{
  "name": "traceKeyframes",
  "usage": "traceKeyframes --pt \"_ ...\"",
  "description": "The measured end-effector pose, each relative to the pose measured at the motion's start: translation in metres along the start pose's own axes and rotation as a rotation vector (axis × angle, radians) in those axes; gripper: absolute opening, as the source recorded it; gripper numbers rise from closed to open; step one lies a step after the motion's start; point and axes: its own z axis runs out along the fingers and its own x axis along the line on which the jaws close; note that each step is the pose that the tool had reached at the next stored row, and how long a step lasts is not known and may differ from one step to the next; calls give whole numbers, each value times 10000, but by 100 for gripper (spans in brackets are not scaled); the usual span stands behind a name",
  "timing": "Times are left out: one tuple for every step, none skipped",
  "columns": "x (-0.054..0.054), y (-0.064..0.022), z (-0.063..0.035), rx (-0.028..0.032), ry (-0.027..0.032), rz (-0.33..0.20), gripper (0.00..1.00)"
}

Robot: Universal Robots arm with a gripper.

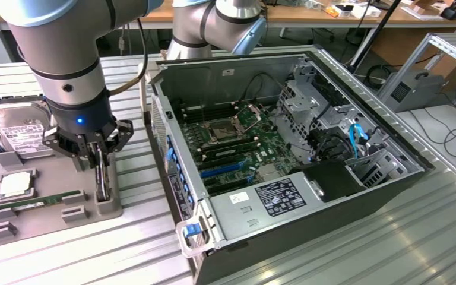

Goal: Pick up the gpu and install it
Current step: 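Pick up the gpu and move the gpu toward the slot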

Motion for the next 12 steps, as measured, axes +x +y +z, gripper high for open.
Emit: traceKeyframes --pt "0 0 0 0 0 0 27" --pt "0 0 0 0 0 0 27" --pt "0 0 0 -1 -1 0 27" --pt "-1 1 -2 -3 -3 0 27" --pt "0 1 -13 0 -1 0 27" --pt "-1 1 -25 0 -1 0 27" --pt "-1 2 -36 0 -1 0 27" --pt "-1 2 -52 0 -1 0 27" --pt "-1 3 -58 0 0 0 27" --pt "-2 3 -64 0 0 0 27" --pt "-2 3 -72 -1 -2 0 27" --pt "-2 4 -76 -2 -2 0 27"
